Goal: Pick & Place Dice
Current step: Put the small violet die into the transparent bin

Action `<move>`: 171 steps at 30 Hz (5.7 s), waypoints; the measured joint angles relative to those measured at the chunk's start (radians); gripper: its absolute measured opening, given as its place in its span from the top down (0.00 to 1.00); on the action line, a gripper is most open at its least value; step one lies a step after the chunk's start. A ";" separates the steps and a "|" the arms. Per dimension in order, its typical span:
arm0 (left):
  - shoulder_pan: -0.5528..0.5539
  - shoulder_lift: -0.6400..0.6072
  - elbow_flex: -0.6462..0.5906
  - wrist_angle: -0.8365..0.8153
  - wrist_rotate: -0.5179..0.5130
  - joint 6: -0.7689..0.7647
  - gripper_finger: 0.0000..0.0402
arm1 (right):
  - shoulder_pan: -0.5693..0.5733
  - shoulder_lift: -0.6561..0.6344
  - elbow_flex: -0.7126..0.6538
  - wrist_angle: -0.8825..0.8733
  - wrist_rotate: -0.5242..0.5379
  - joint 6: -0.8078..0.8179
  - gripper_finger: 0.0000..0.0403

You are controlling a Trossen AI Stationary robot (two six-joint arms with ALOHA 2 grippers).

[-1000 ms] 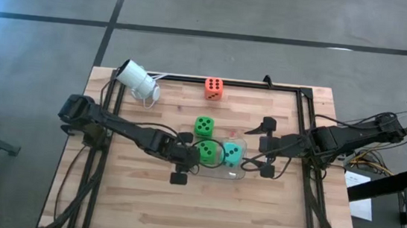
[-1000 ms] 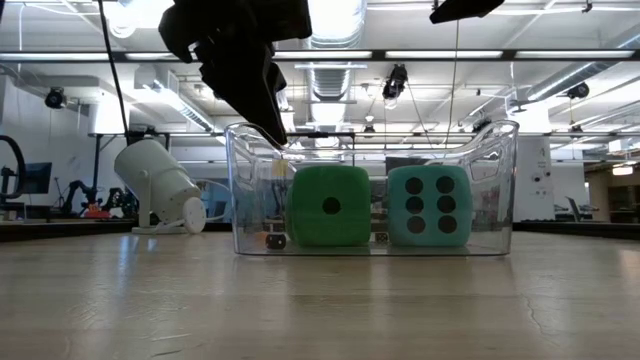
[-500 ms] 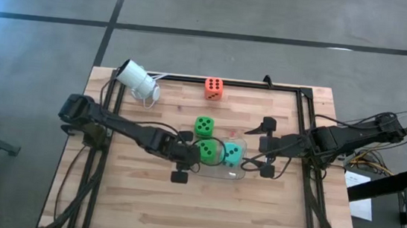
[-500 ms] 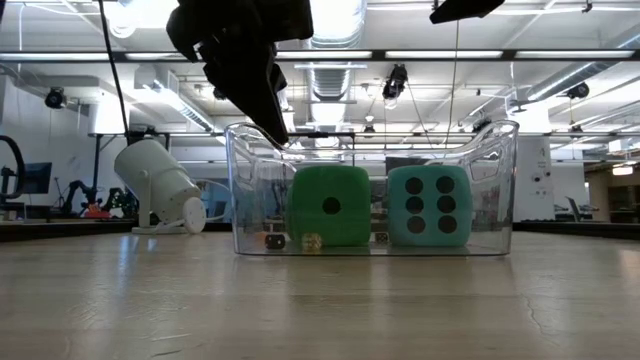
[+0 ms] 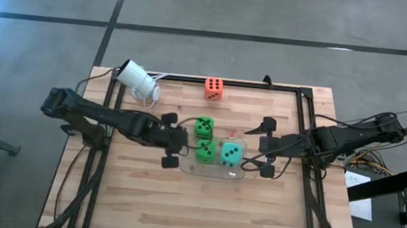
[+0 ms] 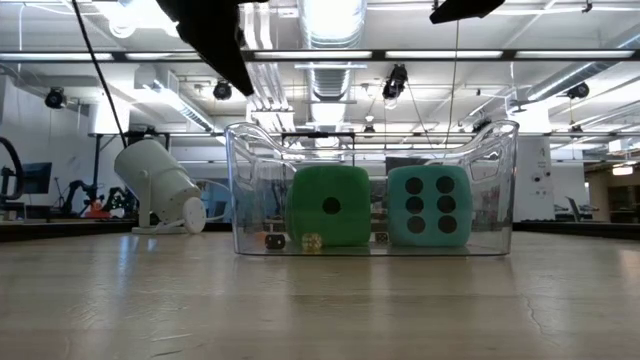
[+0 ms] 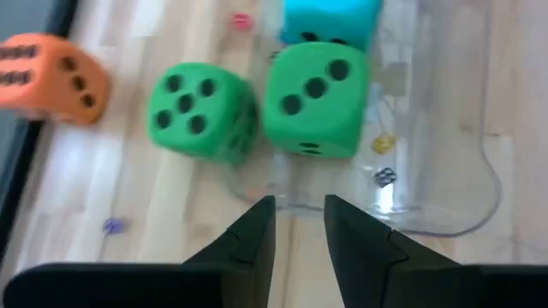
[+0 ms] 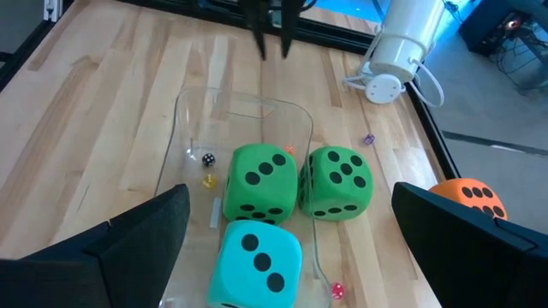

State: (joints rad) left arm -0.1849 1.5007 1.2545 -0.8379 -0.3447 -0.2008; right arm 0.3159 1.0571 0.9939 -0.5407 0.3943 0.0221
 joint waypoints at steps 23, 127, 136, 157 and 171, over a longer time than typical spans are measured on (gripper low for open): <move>0.349 -0.131 -0.182 0.036 -0.015 -0.067 0.74 | 0.000 0.000 0.000 0.000 0.000 -0.007 0.01; 0.675 0.364 -0.241 0.483 0.114 -0.245 0.81 | 0.000 0.000 0.000 0.006 0.000 0.030 0.01; 0.676 0.364 -0.240 0.478 0.112 -0.245 0.87 | 0.000 0.000 0.000 0.006 0.000 0.030 0.01; 0.513 -0.021 -0.247 0.418 0.011 -0.150 0.87 | 0.000 0.000 0.000 0.006 -0.001 0.027 0.01; 0.114 -0.063 -0.246 0.463 -0.061 -0.193 0.87 | 0.000 0.000 0.000 0.001 0.000 0.015 0.01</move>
State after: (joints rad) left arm -0.0707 1.4378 1.0084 -0.3746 -0.4059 -0.3933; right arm 0.3160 1.0571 0.9941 -0.5396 0.3938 0.0375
